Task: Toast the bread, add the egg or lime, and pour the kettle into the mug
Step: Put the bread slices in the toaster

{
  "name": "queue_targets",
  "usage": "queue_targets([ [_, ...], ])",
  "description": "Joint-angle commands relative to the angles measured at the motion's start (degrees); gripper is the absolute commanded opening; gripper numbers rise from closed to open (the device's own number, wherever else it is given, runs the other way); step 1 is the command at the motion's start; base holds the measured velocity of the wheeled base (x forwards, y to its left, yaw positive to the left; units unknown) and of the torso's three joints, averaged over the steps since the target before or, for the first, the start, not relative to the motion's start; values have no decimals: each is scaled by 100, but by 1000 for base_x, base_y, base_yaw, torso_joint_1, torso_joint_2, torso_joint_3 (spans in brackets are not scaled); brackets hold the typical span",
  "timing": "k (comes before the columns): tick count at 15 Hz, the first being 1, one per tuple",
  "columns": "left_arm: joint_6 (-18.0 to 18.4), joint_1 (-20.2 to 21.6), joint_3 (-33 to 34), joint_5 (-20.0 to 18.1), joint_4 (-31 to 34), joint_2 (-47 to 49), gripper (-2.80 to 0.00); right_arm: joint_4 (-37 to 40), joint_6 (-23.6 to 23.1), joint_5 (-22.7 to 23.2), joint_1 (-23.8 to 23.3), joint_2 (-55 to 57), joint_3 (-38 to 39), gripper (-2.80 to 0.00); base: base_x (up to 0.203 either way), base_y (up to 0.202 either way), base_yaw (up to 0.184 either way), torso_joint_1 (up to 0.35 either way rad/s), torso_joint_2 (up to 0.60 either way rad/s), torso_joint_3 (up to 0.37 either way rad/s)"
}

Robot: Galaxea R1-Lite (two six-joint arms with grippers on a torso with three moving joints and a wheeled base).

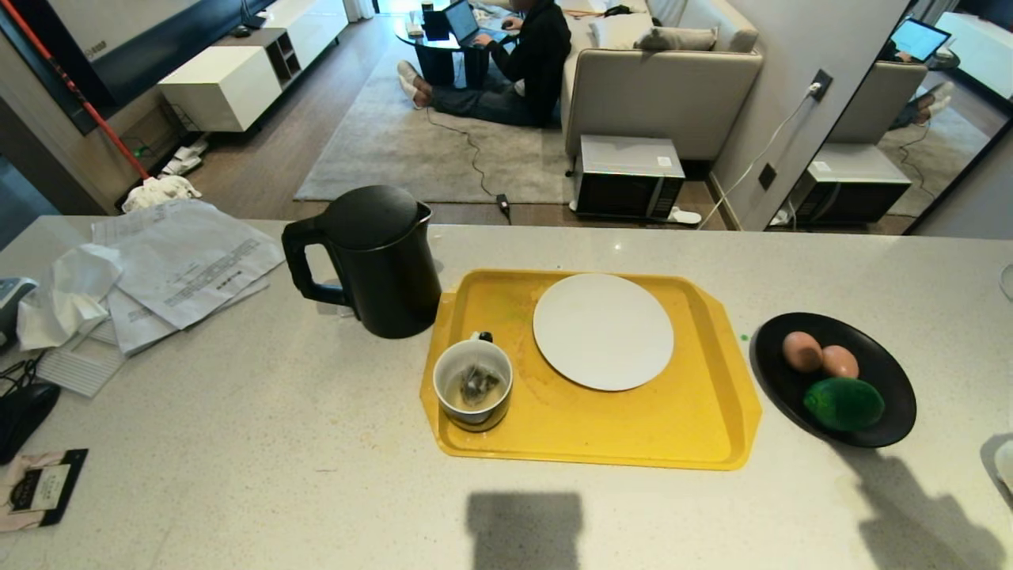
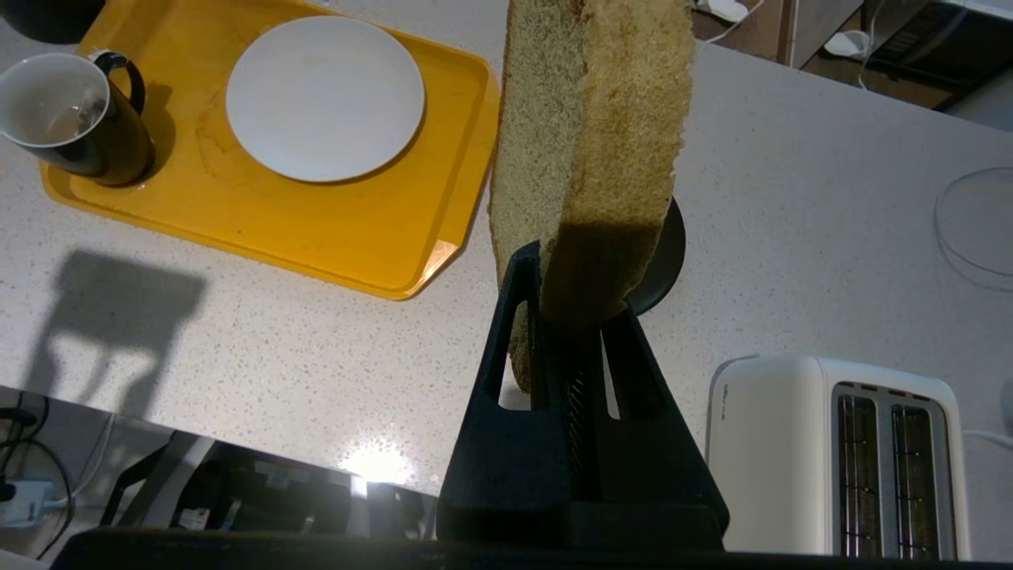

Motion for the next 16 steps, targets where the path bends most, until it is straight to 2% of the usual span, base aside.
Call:
queue_targets([
  [1,-1,2,0,1,0,-1,-280,28,-6,0,-14,32,0,-280,0,0,0,144,-289,-140],
  [9,-1,2,0,1,0,5,-280,22,-6,-9,-17,35,-12,-280,0,0,0,103,-195,-90],
  [16,-1,2,0,1,0,3,-280,22,-164,-9,-37,32,-98,-280,0,0,0,2,-4,0],
])
